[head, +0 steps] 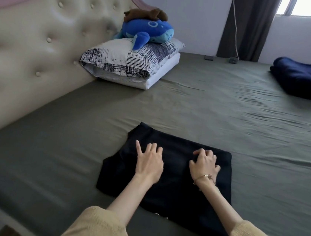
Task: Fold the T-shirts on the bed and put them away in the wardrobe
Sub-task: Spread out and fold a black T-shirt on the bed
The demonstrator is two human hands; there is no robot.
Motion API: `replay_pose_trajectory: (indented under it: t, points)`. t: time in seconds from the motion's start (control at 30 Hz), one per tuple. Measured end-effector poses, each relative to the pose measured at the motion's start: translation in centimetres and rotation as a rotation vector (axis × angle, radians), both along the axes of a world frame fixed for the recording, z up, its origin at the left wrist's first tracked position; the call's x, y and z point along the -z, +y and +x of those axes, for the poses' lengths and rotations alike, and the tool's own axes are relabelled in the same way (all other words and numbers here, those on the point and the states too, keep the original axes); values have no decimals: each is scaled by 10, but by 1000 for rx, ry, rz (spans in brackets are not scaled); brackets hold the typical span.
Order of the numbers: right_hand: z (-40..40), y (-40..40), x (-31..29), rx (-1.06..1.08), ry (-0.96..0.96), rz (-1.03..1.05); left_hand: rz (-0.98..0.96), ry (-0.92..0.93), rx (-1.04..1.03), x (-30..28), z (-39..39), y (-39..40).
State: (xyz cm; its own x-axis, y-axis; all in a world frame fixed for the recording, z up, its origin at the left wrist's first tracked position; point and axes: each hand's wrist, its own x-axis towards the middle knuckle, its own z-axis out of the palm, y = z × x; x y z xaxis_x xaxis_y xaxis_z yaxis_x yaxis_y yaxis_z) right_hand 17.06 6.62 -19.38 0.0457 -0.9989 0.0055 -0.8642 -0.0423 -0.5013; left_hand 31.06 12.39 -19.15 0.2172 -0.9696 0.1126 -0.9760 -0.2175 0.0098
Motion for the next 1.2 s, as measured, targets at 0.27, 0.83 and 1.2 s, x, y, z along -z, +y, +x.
replay_pose_trajectory:
  t: [0.27, 0.83, 1.2]
  points:
    - [-49, 30, 7, 295, -29, -1, 97, 232, 127, 27, -44, 8]
    - [-101, 19, -9, 306, -298, 258, 195, 249, 189, 17, -87, 12]
    - [-230, 10, -8, 377, -253, 214, 149, 252, 273, 20, -218, 9]
